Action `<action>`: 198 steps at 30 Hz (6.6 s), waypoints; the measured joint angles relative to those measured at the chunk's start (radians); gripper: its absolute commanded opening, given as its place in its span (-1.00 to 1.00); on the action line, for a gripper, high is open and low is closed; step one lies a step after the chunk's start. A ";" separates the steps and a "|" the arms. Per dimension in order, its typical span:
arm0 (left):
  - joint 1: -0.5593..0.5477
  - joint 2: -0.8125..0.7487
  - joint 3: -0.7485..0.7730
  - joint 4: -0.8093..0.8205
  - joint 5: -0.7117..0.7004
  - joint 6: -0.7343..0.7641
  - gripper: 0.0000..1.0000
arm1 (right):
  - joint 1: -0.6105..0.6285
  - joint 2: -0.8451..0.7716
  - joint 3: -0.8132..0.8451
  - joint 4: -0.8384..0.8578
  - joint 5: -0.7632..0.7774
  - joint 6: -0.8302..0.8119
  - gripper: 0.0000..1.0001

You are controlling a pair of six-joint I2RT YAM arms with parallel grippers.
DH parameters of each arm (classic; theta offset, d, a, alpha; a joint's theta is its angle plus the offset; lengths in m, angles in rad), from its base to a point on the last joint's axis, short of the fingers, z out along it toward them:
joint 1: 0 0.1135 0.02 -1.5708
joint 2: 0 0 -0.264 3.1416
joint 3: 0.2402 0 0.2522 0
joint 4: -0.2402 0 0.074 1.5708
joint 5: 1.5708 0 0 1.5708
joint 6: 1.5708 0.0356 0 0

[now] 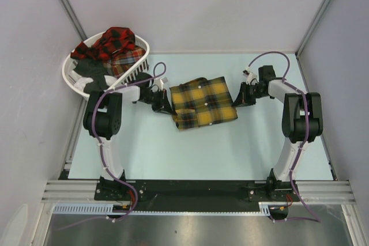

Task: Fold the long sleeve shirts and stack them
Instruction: Fold the shirt

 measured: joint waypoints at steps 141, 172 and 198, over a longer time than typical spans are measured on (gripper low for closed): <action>-0.187 0.124 -0.005 1.030 0.148 -0.753 0.99 | 0.111 0.353 0.280 0.697 -0.571 0.731 0.99; 0.300 -0.669 -0.132 0.124 -0.096 -0.151 0.99 | 0.634 0.054 0.367 -0.121 0.099 -0.308 -0.26; 0.371 -0.746 -0.221 -0.086 -0.098 0.070 0.84 | 0.802 -0.077 -0.086 -0.210 0.291 -0.793 -1.00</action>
